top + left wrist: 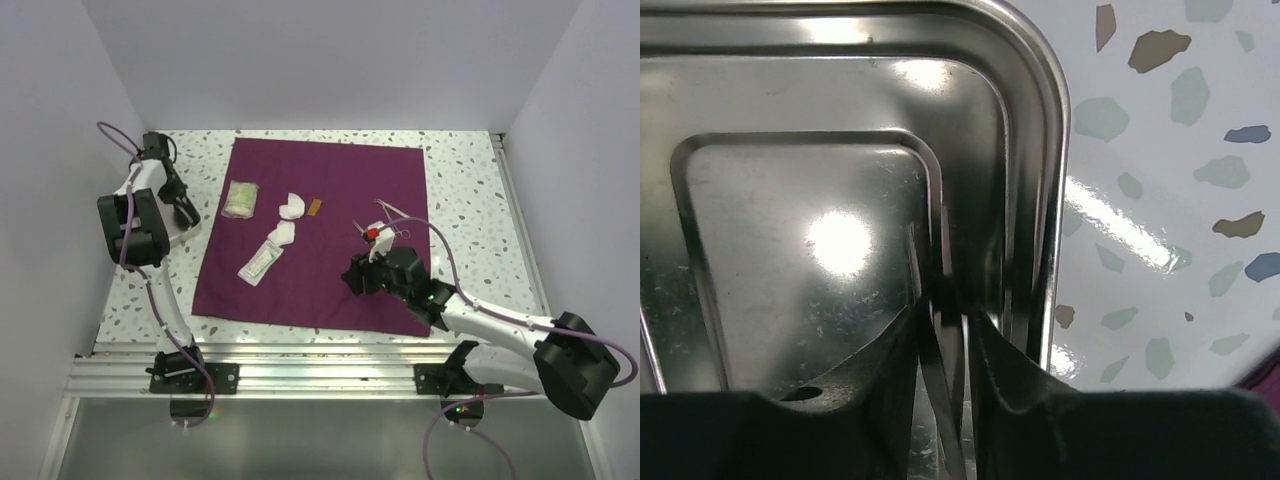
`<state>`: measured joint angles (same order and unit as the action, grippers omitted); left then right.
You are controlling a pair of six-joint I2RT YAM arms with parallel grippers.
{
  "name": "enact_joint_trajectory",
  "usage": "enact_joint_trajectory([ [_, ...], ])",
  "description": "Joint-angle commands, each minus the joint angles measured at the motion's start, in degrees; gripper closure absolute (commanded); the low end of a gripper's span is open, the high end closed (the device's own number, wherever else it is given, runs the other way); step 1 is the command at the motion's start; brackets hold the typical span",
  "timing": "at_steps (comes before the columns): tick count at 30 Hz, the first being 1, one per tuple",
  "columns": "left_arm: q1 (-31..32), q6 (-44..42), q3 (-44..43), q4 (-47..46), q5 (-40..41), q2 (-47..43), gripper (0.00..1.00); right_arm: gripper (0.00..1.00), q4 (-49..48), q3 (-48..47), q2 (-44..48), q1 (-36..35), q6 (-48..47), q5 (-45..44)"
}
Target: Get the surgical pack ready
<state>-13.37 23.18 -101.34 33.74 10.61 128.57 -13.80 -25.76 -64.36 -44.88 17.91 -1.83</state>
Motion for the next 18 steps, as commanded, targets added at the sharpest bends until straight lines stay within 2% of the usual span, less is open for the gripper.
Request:
enact_joint_trajectory([
  [1, 0.1, 0.0, 1.8, -3.4, -4.3, -1.1, 0.70, 0.44, -0.2, -0.4, 1.7, 0.1, -0.9, -1.3],
  [4, 0.4, -2.5, 4.0, -5.7, -7.3, -2.7, 0.62, 0.44, 0.2, -0.3, 2.4, 0.1, -0.9, -1.7],
  [6, 1.0, -3.9, 5.5, -6.8, -7.1, -3.6, 0.53, 0.44, 0.3, -0.3, 2.6, 0.1, -1.0, -1.9],
  [7, 1.1, -4.4, 6.1, -7.2, -6.5, -4.4, 0.45, 0.44, 0.3, -0.2, 2.7, 0.1, -1.0, -1.8],
  [8, 1.1, -4.5, 6.9, -7.4, -6.2, -4.8, 0.43, 0.44, 0.4, -0.3, 2.7, 0.1, -0.9, -1.9],
  [18, 1.1, -1.6, 12.7, -8.9, -5.2, -12.4, 0.40, 0.44, 0.7, -0.2, 3.5, 0.1, -1.1, -2.0],
])
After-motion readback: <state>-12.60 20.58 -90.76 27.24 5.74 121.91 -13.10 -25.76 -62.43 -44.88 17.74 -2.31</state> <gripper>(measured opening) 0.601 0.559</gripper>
